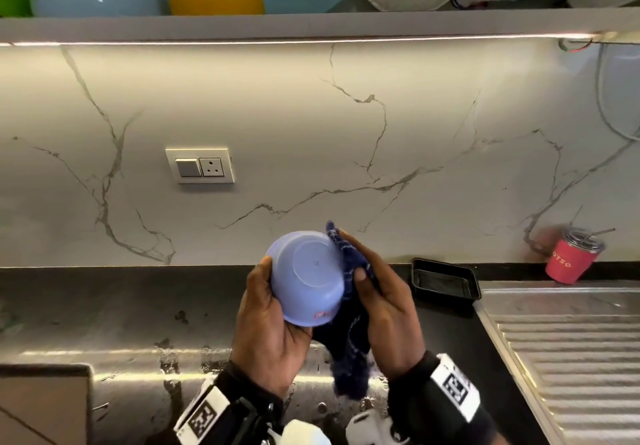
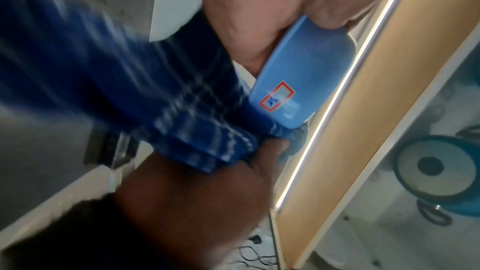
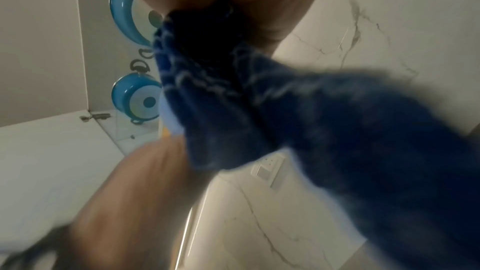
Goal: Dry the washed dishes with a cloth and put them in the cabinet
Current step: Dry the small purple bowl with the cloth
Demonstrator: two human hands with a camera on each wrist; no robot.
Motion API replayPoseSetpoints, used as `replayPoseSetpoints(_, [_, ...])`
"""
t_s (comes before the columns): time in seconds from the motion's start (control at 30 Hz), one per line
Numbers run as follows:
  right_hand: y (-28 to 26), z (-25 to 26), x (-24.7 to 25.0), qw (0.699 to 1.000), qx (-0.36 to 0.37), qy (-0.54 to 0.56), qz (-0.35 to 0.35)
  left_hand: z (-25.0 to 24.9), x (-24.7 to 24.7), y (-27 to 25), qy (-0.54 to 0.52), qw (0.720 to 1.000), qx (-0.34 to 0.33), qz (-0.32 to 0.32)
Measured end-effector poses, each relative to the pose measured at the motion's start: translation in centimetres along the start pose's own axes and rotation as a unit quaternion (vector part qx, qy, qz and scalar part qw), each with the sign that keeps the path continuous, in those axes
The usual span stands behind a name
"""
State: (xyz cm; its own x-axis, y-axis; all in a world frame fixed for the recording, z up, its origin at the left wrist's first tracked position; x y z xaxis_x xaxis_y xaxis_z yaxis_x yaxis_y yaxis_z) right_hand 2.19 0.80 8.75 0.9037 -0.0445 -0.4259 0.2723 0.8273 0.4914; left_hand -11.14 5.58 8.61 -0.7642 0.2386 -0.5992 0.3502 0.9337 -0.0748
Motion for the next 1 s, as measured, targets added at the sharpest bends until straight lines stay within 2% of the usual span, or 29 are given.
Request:
replayPoseSetpoints(0.1, [1.6,0.3,0.1,0.998,-0.04,-0.033,0.04,0.2,0.5,-0.2,0.075,0.997,-0.033,-0.002])
replayPoseSetpoints(0.17, [1.2,0.3,-1.0,0.988,0.005,-0.116,0.099,0.3,1.0,0.0,0.092,0.995,-0.048,0.006])
replayPoseSetpoints(0.2, [0.8,0.1,-1.7,0.969,0.049,-0.198,0.137,0.2,1.2,-0.1,0.092,0.994,-0.052,0.01])
replayPoseSetpoints(0.27, [0.0,-0.2,-2.7,0.908,0.144,-0.334,0.208,0.2,1.5,-0.3,0.09,0.994,-0.059,0.02])
replayPoseSetpoints(0.3, [-0.1,-0.2,-2.9,0.887,0.168,-0.358,0.238,0.1,1.5,-0.4,0.096,0.993,-0.065,0.019])
replayPoseSetpoints(0.33, [0.0,-0.2,-2.8,0.883,0.177,-0.354,0.251,0.1,1.6,-0.5,0.111,0.991,-0.077,0.012])
replayPoseSetpoints(0.37, [0.3,-0.4,-2.6,0.897,0.167,-0.33,0.241,0.1,1.6,-0.4,0.141,0.986,-0.093,0.005])
replayPoseSetpoints(0.43, [1.3,-1.1,-1.5,0.966,0.065,-0.202,0.145,0.4,1.8,-0.1,0.214,0.97,-0.116,-0.022])
replayPoseSetpoints(0.47, [1.6,-1.2,-1.4,0.985,0.022,-0.144,0.094,0.5,2.0,0.2,0.238,0.962,-0.127,-0.038])
replayPoseSetpoints(0.5, [1.6,-1.1,-1.6,0.99,0.001,-0.12,0.069,0.6,2.1,0.3,0.248,0.958,-0.14,-0.044])
replayPoseSetpoints(0.57, [0.9,-0.5,-2.6,0.972,0.051,-0.201,0.109,0.9,2.4,0.6,0.25,0.955,-0.153,-0.037])
replayPoseSetpoints(0.63, [0.0,0.3,-3.6,0.909,0.152,-0.326,0.209,0.8,2.4,0.3,0.222,0.962,-0.16,-0.021])
replayPoseSetpoints(0.67, [0.1,0.3,-3.7,0.888,0.171,-0.353,0.239,0.6,2.3,0.2,0.209,0.965,-0.16,-0.013])
replayPoseSetpoints(0.7, [0.3,0.3,-3.5,0.885,0.174,-0.355,0.246,0.6,2.4,0.2,0.213,0.963,-0.166,-0.001])
replayPoseSetpoints(0.73, [0.6,0.1,-3.2,0.899,0.162,-0.336,0.23,0.6,2.2,0.2,0.23,0.958,-0.17,0.004])
replayPoseSetpoints(0.8, [1.7,-0.3,-1.9,0.962,0.069,-0.232,0.13,0.7,1.9,0.2,0.274,0.946,-0.172,-0.006])
replayPoseSetpoints(0.83, [2.1,-0.5,-1.6,0.977,0.03,-0.194,0.081,0.8,1.8,0.2,0.288,0.942,-0.173,-0.013])
replayPoseSetpoints(0.87, [2.1,-0.5,-1.6,0.981,0.01,-0.188,0.056,0.9,1.8,0.1,0.299,0.938,-0.178,-0.016])
replayPoseSetpoints(0.93, [1.2,-0.1,-2.5,0.956,0.067,-0.27,0.087,1.0,1.7,0.0,0.294,0.937,-0.19,-0.003])
replayPoseSetpoints(1.0, [-0.3,0.5,-3.7,0.9,0.163,-0.364,0.177,0.9,2.1,0.0,0.272,0.943,-0.194,-0.002])
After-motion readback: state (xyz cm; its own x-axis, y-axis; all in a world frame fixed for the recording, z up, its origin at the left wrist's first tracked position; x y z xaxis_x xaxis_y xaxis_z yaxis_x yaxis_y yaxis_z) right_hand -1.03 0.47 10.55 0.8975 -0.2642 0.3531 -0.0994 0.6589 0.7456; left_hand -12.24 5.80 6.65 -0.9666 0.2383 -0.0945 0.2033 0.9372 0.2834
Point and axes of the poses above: each hand's wrist, its own y-axis towards the middle knuckle, its own x-axis out of the back of the hand, z = x × y, the point moved 2 cm from there along y, towards the middle knuckle, and after that the axes turned 15 degrees about y, right-handed, at the moved point
